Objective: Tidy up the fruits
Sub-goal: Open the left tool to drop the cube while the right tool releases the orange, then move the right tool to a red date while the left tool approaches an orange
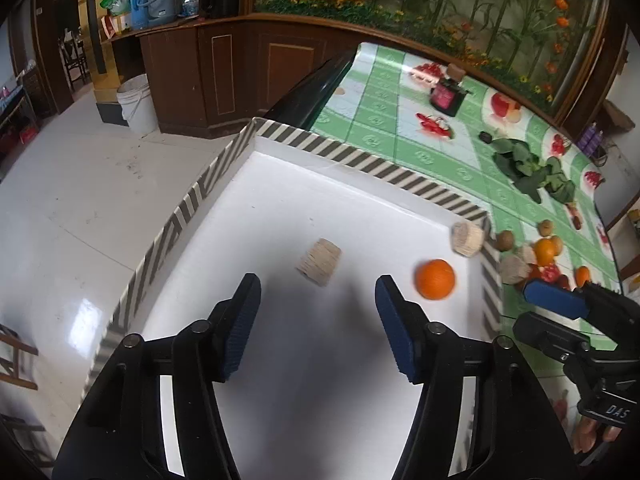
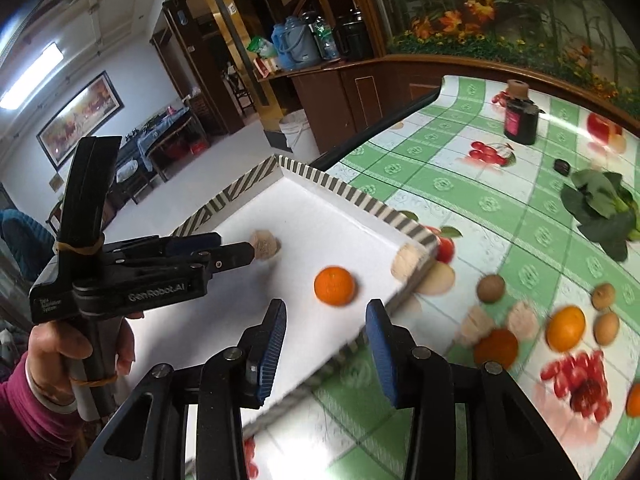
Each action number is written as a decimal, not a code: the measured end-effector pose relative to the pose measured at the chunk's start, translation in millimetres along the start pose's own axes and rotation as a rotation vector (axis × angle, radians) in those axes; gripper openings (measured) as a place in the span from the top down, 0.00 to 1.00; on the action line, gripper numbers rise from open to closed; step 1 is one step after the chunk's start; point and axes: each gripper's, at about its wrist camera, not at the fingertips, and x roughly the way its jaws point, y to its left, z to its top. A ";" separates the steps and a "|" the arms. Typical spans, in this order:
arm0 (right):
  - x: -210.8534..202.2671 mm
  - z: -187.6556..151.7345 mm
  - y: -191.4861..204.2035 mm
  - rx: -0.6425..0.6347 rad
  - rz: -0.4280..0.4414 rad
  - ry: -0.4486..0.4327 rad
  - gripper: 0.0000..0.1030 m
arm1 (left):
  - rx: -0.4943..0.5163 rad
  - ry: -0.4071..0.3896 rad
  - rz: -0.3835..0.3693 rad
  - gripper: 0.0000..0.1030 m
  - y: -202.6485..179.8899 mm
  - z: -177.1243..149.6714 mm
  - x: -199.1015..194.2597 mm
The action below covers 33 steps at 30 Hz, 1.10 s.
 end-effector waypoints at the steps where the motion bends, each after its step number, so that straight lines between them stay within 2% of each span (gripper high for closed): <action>1: -4.3 -3.9 -0.4 0.002 -0.007 -0.003 0.61 | 0.003 -0.004 0.002 0.42 -2.4 -1.3 -2.3; 9: -40.5 -36.3 -16.9 0.070 -0.038 -0.042 0.61 | 0.063 -0.068 0.032 0.42 -34.1 -21.8 -34.0; 13: -61.6 -57.2 -33.3 0.108 -0.090 -0.050 0.61 | 0.072 -0.080 -0.013 0.42 -54.4 -30.3 -42.8; 23: -101.8 -108.0 -85.3 0.235 -0.189 -0.052 0.61 | 0.140 -0.045 -0.116 0.42 -121.4 -52.5 -42.9; 33: -124.0 -130.4 -109.2 0.287 -0.229 -0.070 0.61 | 0.186 -0.023 -0.129 0.42 -170.1 -66.7 -31.8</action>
